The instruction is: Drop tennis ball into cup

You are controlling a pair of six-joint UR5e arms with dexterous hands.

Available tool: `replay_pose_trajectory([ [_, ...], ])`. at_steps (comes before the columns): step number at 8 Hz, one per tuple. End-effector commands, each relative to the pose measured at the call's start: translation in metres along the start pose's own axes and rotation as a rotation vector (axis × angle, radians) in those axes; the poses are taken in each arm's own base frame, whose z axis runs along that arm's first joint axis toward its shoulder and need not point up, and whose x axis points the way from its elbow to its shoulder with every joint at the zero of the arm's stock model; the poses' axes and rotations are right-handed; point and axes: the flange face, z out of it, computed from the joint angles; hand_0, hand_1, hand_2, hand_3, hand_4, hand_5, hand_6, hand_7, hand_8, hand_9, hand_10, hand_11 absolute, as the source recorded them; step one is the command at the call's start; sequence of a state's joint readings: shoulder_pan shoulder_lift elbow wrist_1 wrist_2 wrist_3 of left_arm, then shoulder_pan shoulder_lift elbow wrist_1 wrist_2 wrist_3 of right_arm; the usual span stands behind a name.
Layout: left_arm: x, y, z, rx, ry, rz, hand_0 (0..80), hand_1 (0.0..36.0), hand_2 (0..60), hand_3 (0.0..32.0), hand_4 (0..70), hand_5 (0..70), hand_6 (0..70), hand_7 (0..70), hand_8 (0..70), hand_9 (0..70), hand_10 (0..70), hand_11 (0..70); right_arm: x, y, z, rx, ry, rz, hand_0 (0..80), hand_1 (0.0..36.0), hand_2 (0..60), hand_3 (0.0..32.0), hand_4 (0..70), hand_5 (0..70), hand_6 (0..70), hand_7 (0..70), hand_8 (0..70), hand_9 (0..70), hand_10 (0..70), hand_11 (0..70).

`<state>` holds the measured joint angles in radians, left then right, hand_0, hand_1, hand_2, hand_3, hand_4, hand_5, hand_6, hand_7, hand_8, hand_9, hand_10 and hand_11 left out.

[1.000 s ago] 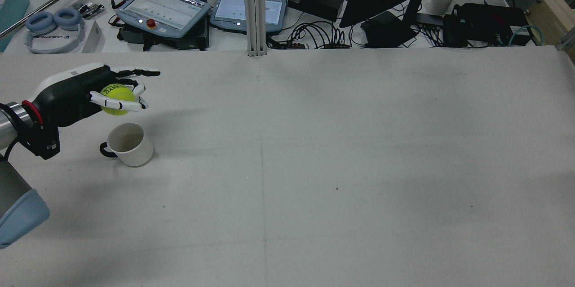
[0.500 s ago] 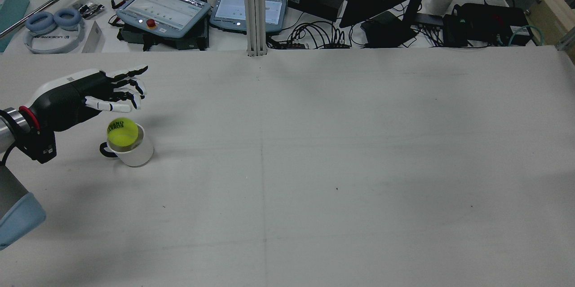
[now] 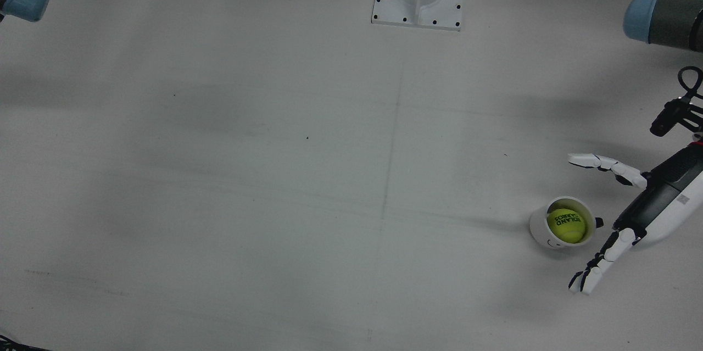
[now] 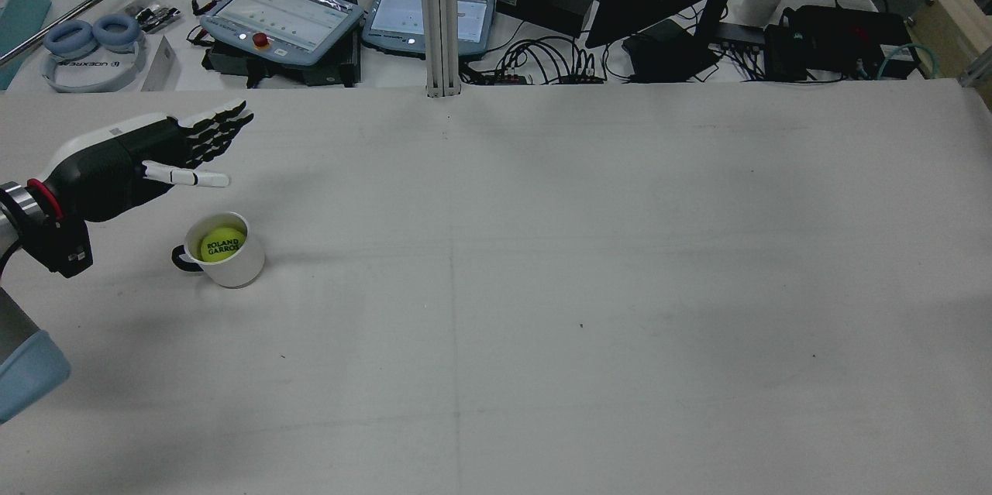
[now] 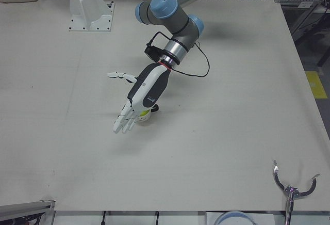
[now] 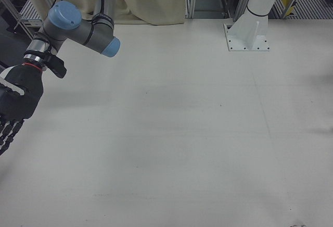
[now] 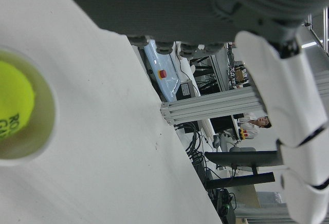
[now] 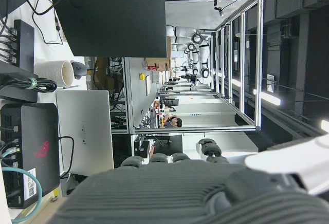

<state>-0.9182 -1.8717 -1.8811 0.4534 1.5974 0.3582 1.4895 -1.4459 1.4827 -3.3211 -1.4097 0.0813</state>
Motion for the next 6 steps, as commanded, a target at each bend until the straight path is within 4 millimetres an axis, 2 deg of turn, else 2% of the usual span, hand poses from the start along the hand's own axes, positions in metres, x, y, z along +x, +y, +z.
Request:
replay_pose_trajectory([
  [1, 0.132, -0.019, -0.055, 0.053, 0.232, 0.040, 40.5, 16.1, 22.4, 0.0, 0.0, 0.1, 0.1, 8.5, 0.0, 0.3, 0.0, 0.0, 0.000, -0.001, 0.000, 0.001, 0.000, 0.000, 0.0, 0.0, 0.0, 0.0, 0.0, 0.0, 0.0, 0.0, 0.0, 0.0, 0.0, 0.0],
  [2, 0.177, -0.053, -0.081, 0.121, 0.316, 0.053, 40.0, 15.5, 22.1, 0.0, 0.2, 0.2, 0.2, 9.3, 0.0, 0.4, 0.0, 0.0, 0.000, -0.001, 0.000, 0.001, 0.000, 0.000, 0.0, 0.0, 0.0, 0.0, 0.0, 0.0, 0.0, 0.0, 0.0, 0.0, 0.0, 0.0],
  [3, 0.204, -0.100, -0.094, 0.170, 0.373, 0.057, 40.2, 16.6, 22.9, 0.0, 0.0, 0.0, 0.0, 8.6, 0.0, 0.3, 0.0, 0.0, 0.000, -0.001, 0.000, 0.001, 0.000, 0.000, 0.0, 0.0, 0.0, 0.0, 0.0, 0.0, 0.0, 0.0, 0.0, 0.0, 0.0, 0.0],
  [4, 0.214, -0.137, -0.103, 0.214, 0.395, 0.050, 42.8, 17.6, 21.2, 0.0, 0.0, 0.3, 0.1, 7.0, 0.0, 0.1, 0.0, 0.0, 0.000, -0.001, 0.000, 0.001, 0.000, 0.000, 0.0, 0.0, 0.0, 0.0, 0.0, 0.0, 0.0, 0.0, 0.0, 0.0, 0.0, 0.0],
  [5, 0.227, -0.160, -0.121, 0.261, 0.425, 0.040, 45.6, 19.3, 19.0, 0.0, 0.0, 0.0, 0.0, 7.5, 0.0, 0.1, 0.0, 0.0, 0.000, 0.000, 0.000, 0.000, 0.000, 0.000, 0.0, 0.0, 0.0, 0.0, 0.0, 0.0, 0.0, 0.0, 0.0, 0.0, 0.0, 0.0],
  [6, 0.232, -0.162, -0.128, 0.273, 0.436, 0.036, 46.7, 20.5, 18.6, 0.0, 0.0, 0.5, 0.2, 6.6, 0.0, 0.0, 0.0, 0.0, 0.000, -0.003, 0.000, 0.006, 0.000, 0.001, 0.0, 0.0, 0.0, 0.0, 0.0, 0.0, 0.0, 0.0, 0.0, 0.0, 0.0, 0.0],
])
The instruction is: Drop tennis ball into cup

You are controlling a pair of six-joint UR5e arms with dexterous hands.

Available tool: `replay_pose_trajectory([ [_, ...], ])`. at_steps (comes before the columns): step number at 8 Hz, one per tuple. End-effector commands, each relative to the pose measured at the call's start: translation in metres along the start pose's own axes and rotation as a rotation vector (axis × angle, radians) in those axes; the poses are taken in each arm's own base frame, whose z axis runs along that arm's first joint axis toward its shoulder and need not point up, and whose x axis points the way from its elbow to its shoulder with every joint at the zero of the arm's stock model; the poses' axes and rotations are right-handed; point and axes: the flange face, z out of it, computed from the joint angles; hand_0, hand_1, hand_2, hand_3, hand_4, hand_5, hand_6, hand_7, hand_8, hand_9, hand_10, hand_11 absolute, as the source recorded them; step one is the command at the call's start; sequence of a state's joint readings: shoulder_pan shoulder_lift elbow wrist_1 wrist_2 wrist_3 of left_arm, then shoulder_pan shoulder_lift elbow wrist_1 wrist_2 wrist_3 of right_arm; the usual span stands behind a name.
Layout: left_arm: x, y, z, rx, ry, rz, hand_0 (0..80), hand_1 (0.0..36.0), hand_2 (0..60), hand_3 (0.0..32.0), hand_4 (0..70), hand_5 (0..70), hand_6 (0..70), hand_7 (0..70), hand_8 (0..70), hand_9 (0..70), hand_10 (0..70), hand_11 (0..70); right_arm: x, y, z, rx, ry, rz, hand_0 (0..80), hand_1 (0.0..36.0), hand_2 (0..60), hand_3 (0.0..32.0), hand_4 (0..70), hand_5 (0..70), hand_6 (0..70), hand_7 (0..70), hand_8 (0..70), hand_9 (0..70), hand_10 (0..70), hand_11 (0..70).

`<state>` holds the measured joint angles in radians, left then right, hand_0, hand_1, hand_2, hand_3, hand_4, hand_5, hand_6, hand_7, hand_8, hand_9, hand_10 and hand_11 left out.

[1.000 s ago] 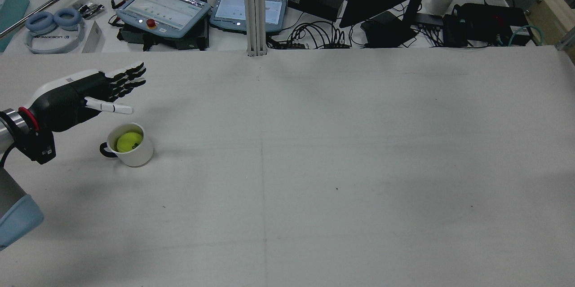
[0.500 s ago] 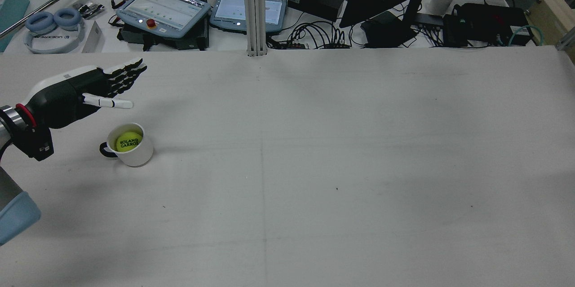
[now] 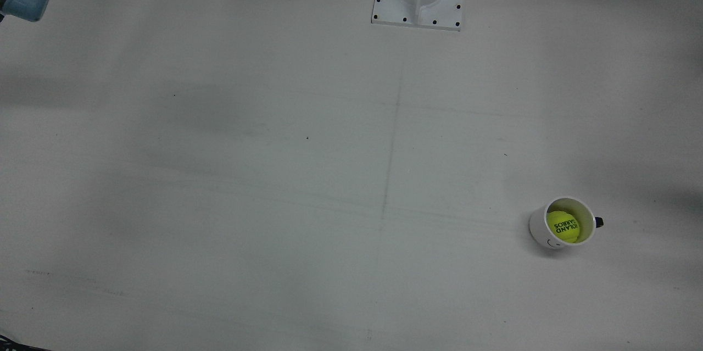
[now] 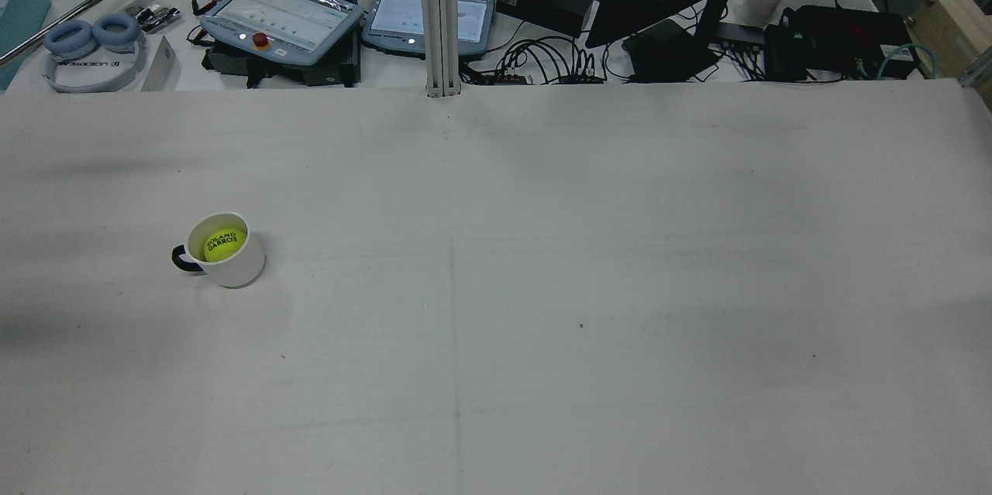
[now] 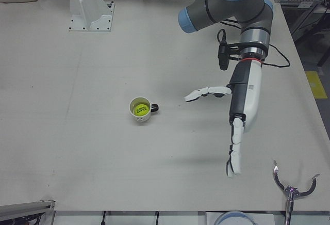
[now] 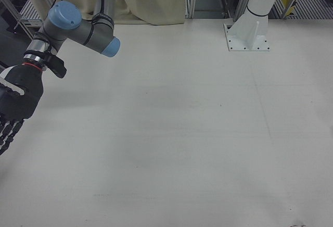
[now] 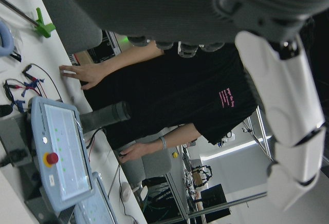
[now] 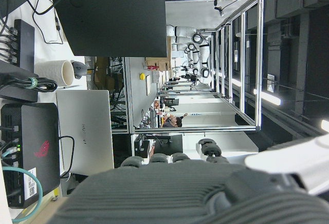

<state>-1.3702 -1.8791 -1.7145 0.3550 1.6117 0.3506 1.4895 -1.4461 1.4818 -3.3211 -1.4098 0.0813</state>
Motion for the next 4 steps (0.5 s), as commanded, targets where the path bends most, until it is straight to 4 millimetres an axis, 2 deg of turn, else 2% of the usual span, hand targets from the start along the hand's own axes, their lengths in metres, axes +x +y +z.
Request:
replay_pose_trajectory([
  [1, 0.0284, -0.0392, -0.0096, 0.068, 0.048, -0.008, 46.8, 20.8, 18.1, 0.0, 0.0, 0.5, 0.1, 6.2, 0.0, 0.0, 0.0, 0.0, 0.0008, -0.0016, 0.0004, 0.003, 0.001, 0.001, 0.0, 0.0, 0.0, 0.0, 0.0, 0.0, 0.0, 0.0, 0.0, 0.0, 0.0, 0.0],
  [4, 0.0351, -0.0321, -0.0078, 0.067, 0.055, -0.020, 46.5, 20.4, 18.6, 0.0, 0.0, 0.5, 0.1, 6.4, 0.0, 0.0, 0.0, 0.0, 0.0008, -0.0016, 0.0005, 0.003, 0.001, 0.001, 0.0, 0.0, 0.0, 0.0, 0.0, 0.0, 0.0, 0.0, 0.0, 0.0, 0.0, 0.0],
])
